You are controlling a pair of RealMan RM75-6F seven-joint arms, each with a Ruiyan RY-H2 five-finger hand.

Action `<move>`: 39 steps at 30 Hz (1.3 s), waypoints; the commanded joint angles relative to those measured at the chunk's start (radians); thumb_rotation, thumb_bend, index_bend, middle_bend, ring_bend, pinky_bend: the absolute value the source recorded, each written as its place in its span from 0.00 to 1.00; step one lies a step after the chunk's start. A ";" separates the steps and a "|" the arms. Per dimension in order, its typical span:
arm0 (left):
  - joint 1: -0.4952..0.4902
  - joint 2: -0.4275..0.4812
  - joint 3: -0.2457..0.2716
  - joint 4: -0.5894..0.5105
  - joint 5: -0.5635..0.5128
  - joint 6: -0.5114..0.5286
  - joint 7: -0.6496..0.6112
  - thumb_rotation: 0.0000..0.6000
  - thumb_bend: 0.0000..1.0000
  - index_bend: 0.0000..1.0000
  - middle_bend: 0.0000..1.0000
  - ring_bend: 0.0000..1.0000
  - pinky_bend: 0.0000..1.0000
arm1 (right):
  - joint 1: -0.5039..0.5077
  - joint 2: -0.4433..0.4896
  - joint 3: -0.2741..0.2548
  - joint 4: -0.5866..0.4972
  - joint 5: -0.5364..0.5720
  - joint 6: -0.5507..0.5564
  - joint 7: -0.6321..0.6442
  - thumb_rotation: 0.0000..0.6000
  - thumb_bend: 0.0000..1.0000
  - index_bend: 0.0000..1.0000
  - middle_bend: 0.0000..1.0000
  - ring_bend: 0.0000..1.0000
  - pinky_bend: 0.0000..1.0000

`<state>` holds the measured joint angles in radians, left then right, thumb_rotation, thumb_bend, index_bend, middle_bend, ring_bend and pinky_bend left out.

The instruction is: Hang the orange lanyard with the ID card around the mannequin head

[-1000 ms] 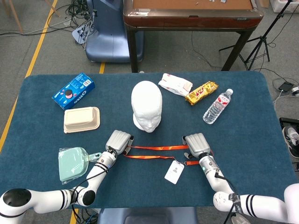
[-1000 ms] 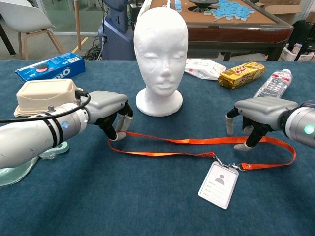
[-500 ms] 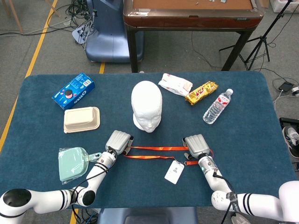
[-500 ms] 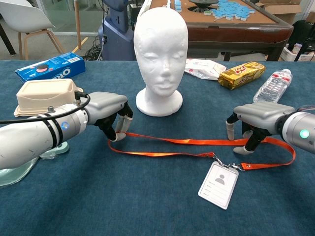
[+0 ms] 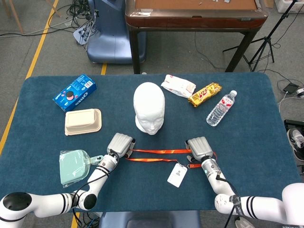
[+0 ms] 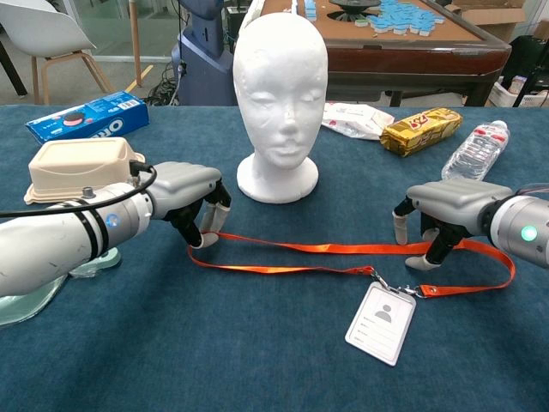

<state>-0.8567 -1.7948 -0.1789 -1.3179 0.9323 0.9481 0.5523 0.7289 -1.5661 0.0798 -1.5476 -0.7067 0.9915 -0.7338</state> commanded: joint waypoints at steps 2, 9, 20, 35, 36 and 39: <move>0.000 0.001 -0.001 0.000 0.001 -0.001 -0.003 1.00 0.34 0.60 0.60 0.61 0.72 | 0.002 0.000 -0.004 0.000 0.005 0.003 0.000 1.00 0.31 0.45 0.93 0.94 0.92; 0.001 -0.001 0.001 0.002 0.004 -0.003 -0.005 1.00 0.34 0.60 0.60 0.61 0.72 | -0.002 0.000 -0.013 -0.006 -0.008 0.013 0.013 1.00 0.34 0.51 0.94 0.94 0.92; 0.005 0.003 0.003 -0.001 0.008 -0.002 -0.010 1.00 0.34 0.60 0.60 0.61 0.72 | 0.000 -0.012 -0.019 0.002 -0.005 0.021 0.015 1.00 0.38 0.54 0.94 0.94 0.92; 0.009 0.007 0.003 -0.005 0.012 -0.001 -0.015 1.00 0.34 0.60 0.60 0.61 0.72 | 0.000 -0.022 -0.017 0.000 -0.020 0.034 0.023 1.00 0.40 0.60 0.95 0.95 0.93; 0.011 0.008 0.004 -0.006 0.014 0.000 -0.017 1.00 0.34 0.60 0.60 0.61 0.72 | -0.001 -0.022 -0.017 -0.001 -0.023 0.037 0.024 1.00 0.41 0.61 0.95 0.95 0.93; 0.018 0.018 -0.001 -0.019 0.023 0.008 -0.036 1.00 0.34 0.61 0.61 0.61 0.72 | -0.007 -0.016 -0.014 -0.013 -0.046 0.048 0.041 1.00 0.43 0.63 0.96 0.95 0.93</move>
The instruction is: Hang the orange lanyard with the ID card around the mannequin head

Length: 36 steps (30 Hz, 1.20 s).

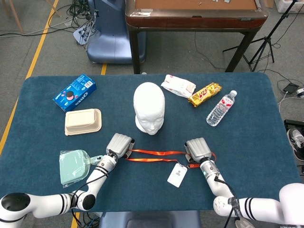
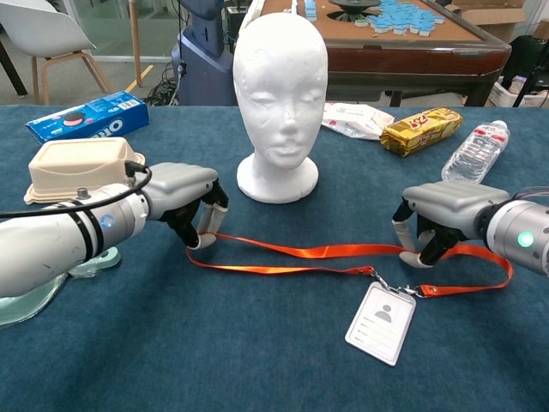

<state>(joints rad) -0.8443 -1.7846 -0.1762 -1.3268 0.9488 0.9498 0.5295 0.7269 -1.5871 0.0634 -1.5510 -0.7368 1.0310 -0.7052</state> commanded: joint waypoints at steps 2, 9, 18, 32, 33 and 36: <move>0.012 0.022 -0.007 -0.032 0.016 0.011 -0.033 1.00 0.34 0.61 0.61 0.62 0.72 | -0.011 0.014 0.006 -0.026 -0.042 0.019 0.030 1.00 0.44 0.64 0.96 0.95 0.93; 0.047 0.138 -0.035 -0.208 0.089 0.061 -0.114 1.00 0.34 0.61 0.61 0.62 0.72 | -0.045 0.089 0.023 -0.156 -0.203 0.080 0.131 1.00 0.44 0.64 0.96 0.95 0.93; 0.089 0.325 -0.108 -0.461 0.197 0.155 -0.209 1.00 0.34 0.60 0.61 0.62 0.72 | -0.101 0.168 0.067 -0.273 -0.420 0.202 0.286 1.00 0.44 0.66 0.98 0.97 0.95; 0.078 0.498 -0.294 -0.517 0.073 0.146 -0.380 1.00 0.34 0.57 0.61 0.62 0.73 | -0.082 0.117 0.223 -0.285 -0.446 0.297 0.314 1.00 0.44 0.66 0.98 0.97 0.95; 0.076 0.504 -0.299 -0.513 0.066 0.141 -0.389 1.00 0.34 0.57 0.61 0.62 0.73 | -0.078 0.108 0.232 -0.281 -0.443 0.301 0.313 1.00 0.44 0.66 0.98 0.97 0.95; 0.067 0.517 -0.318 -0.495 0.039 0.125 -0.422 1.00 0.34 0.57 0.61 0.62 0.73 | -0.066 0.072 0.258 -0.254 -0.437 0.323 0.300 1.00 0.44 0.66 0.98 0.97 0.95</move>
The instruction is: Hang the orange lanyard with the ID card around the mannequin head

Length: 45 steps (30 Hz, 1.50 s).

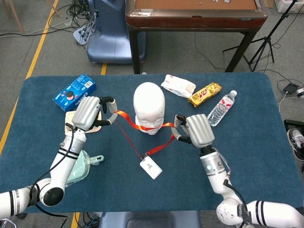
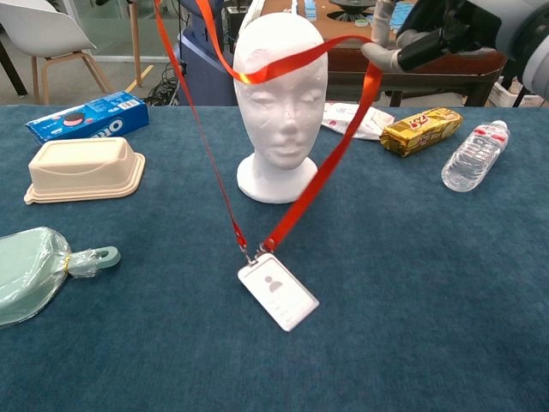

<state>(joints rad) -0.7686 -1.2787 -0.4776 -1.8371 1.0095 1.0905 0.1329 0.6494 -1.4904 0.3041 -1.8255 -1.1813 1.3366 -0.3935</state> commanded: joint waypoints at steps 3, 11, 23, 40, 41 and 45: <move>-0.021 0.020 -0.033 0.034 -0.054 -0.041 -0.062 1.00 0.34 0.56 0.61 0.62 0.73 | 0.025 -0.059 0.047 0.056 0.030 0.028 -0.021 1.00 0.44 0.66 0.98 0.97 0.95; -0.072 0.012 -0.058 0.125 -0.130 -0.084 -0.096 1.00 0.34 0.56 0.61 0.62 0.73 | 0.047 -0.091 0.106 0.123 0.077 0.036 -0.022 1.00 0.44 0.66 0.98 0.97 0.95; -0.185 -0.013 -0.086 0.238 -0.279 -0.184 -0.108 1.00 0.34 0.56 0.61 0.62 0.73 | 0.087 -0.098 0.175 0.183 0.165 0.010 -0.039 1.00 0.43 0.66 0.98 0.97 0.95; -0.348 -0.118 -0.059 0.459 -0.391 -0.200 0.010 1.00 0.34 0.56 0.61 0.62 0.73 | 0.175 -0.145 0.247 0.336 0.292 -0.035 -0.057 1.00 0.44 0.66 0.98 0.97 0.95; -0.355 -0.125 -0.058 0.475 -0.397 -0.203 0.014 1.00 0.34 0.56 0.61 0.62 0.73 | 0.181 -0.150 0.252 0.348 0.298 -0.037 -0.055 1.00 0.44 0.66 0.98 0.97 0.95; -0.385 -0.156 -0.056 0.544 -0.427 -0.218 0.029 1.00 0.34 0.56 0.61 0.62 0.73 | 0.204 -0.172 0.267 0.403 0.321 -0.038 -0.053 1.00 0.44 0.66 0.98 0.97 0.95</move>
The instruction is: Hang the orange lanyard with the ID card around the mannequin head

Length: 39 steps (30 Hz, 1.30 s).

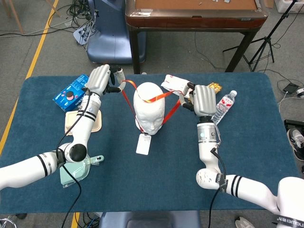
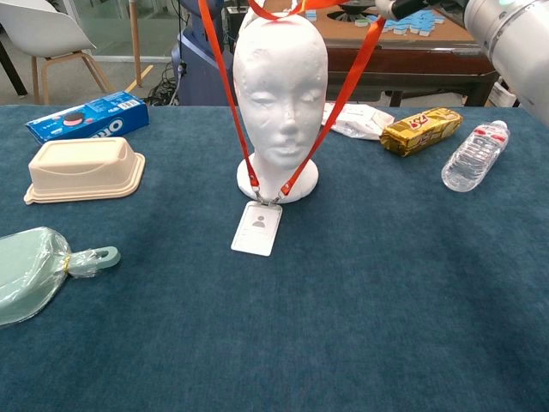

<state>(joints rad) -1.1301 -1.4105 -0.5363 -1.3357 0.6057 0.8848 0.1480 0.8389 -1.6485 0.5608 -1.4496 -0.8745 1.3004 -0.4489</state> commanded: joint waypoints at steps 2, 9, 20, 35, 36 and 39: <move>-0.037 -0.040 0.006 0.079 -0.039 -0.025 0.021 1.00 0.34 0.56 0.61 0.62 0.73 | 0.025 -0.026 0.017 0.058 0.026 -0.003 0.005 1.00 0.44 0.66 0.98 0.97 0.95; -0.078 -0.097 0.017 0.196 -0.075 -0.066 0.040 1.00 0.34 0.55 0.61 0.61 0.73 | 0.041 -0.046 0.023 0.134 0.057 -0.026 0.024 1.00 0.44 0.66 0.98 0.97 0.95; -0.122 -0.140 0.034 0.317 -0.129 -0.125 0.100 1.00 0.33 0.41 0.45 0.44 0.72 | 0.076 -0.054 0.034 0.190 0.117 -0.074 0.000 1.00 0.43 0.57 0.98 0.97 0.95; -0.124 -0.085 0.048 0.305 -0.220 -0.162 0.171 0.37 0.11 0.00 0.00 0.00 0.20 | 0.079 -0.001 0.033 0.103 0.174 -0.103 -0.026 1.00 0.02 0.00 0.96 0.96 0.95; -0.121 -0.079 0.049 0.300 -0.218 -0.161 0.171 0.37 0.11 0.00 0.00 0.00 0.19 | 0.077 0.004 0.032 0.094 0.176 -0.103 -0.026 1.00 0.01 0.00 0.95 0.96 0.95; -0.104 -0.056 0.054 0.277 -0.201 -0.149 0.163 0.37 0.11 0.00 0.00 0.00 0.17 | 0.065 0.024 0.027 0.065 0.172 -0.099 -0.016 1.00 0.00 0.00 0.95 0.95 0.95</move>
<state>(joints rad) -1.2406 -1.4734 -0.4845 -1.0519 0.3982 0.7303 0.3152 0.9100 -1.6329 0.5907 -1.3744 -0.7006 1.1990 -0.4705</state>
